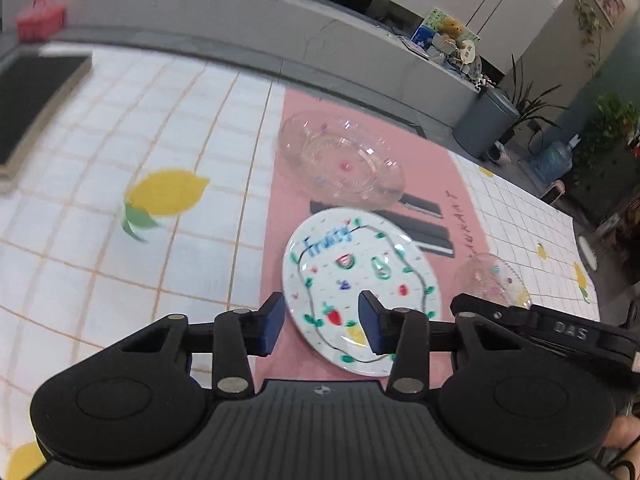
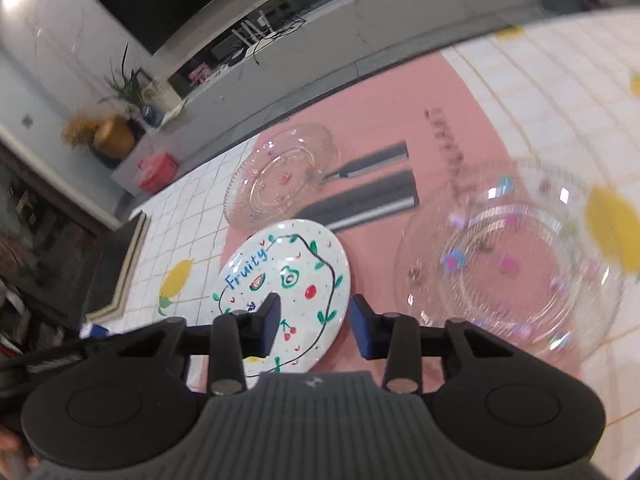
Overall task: Organize plates and bowls
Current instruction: 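Move both grippers to the white Fruity plate rim, then close both grippers on the Fruity plate rim and lift it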
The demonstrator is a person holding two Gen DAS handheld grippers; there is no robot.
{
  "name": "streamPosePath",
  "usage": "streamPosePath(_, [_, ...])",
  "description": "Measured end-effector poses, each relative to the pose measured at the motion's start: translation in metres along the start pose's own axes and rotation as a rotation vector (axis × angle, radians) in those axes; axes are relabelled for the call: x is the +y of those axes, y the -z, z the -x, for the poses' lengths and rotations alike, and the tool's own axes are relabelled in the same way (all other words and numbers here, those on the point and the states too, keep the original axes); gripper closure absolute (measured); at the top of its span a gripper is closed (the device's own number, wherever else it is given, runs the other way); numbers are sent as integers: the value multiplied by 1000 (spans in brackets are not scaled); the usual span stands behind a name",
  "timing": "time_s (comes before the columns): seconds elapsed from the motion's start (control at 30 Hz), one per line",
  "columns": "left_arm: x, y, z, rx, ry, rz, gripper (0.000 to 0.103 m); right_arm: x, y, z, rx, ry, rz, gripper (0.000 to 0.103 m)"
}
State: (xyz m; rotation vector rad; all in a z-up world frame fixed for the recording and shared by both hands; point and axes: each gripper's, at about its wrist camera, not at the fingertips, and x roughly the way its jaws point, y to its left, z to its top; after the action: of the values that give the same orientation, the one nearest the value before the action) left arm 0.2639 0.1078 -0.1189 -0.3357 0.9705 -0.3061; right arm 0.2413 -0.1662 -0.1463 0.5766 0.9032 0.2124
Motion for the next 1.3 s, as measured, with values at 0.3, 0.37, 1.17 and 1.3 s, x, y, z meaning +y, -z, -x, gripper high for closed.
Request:
streamPosePath(0.3, [6, 7, -16, -55, 42, -42, 57, -8, 12, -6, -74, -27, -30, 69])
streamPosePath(0.37, [10, 9, -25, -35, 49, -13, 57, -7, 14, -7, -75, -22, -9, 69])
streamPosePath(1.17, [69, 18, -31, -66, 250, 358, 93, -50, 28, -3, -162, -329, -289, 68])
streamPosePath(1.3, [75, 19, -31, -53, 268, 388, 93, -46, 28, 0, -161, -338, -275, 68])
